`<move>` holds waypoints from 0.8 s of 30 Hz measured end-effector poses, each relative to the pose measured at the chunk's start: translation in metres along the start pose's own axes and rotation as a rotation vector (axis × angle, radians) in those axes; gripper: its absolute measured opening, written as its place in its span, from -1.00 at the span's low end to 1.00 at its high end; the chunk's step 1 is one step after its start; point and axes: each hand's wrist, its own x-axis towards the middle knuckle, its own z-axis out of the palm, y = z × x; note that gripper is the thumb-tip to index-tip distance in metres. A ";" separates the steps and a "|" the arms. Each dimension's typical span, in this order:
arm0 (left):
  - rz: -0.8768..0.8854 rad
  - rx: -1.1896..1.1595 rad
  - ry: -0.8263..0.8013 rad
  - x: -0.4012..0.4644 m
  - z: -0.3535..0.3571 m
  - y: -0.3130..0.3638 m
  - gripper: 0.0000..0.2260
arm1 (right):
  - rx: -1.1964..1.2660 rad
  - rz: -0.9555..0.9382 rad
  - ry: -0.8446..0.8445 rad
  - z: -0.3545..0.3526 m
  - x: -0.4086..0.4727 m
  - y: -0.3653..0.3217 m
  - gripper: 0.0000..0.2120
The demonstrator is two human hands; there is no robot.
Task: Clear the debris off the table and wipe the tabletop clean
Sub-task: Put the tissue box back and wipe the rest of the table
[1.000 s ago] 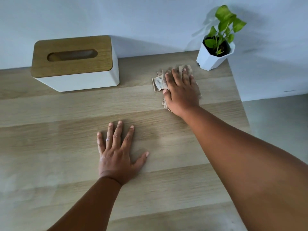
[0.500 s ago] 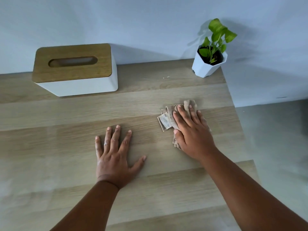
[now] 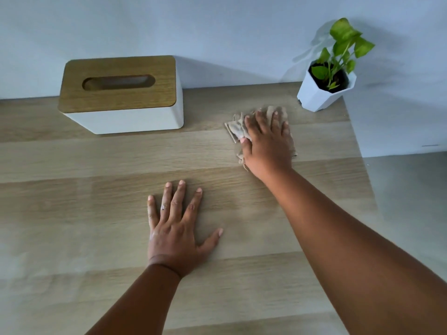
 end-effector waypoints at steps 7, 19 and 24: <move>-0.004 -0.008 0.000 0.000 0.000 0.000 -0.14 | -0.049 -0.250 -0.023 -0.004 -0.082 0.055 -0.43; -0.011 -0.011 -0.013 -0.001 -0.001 0.000 -0.14 | 0.011 -0.116 -0.017 -0.002 -0.007 -0.004 -0.46; -0.006 -0.016 -0.015 0.000 -0.001 0.001 -0.14 | -0.025 -0.241 -0.049 -0.002 -0.067 0.035 -0.42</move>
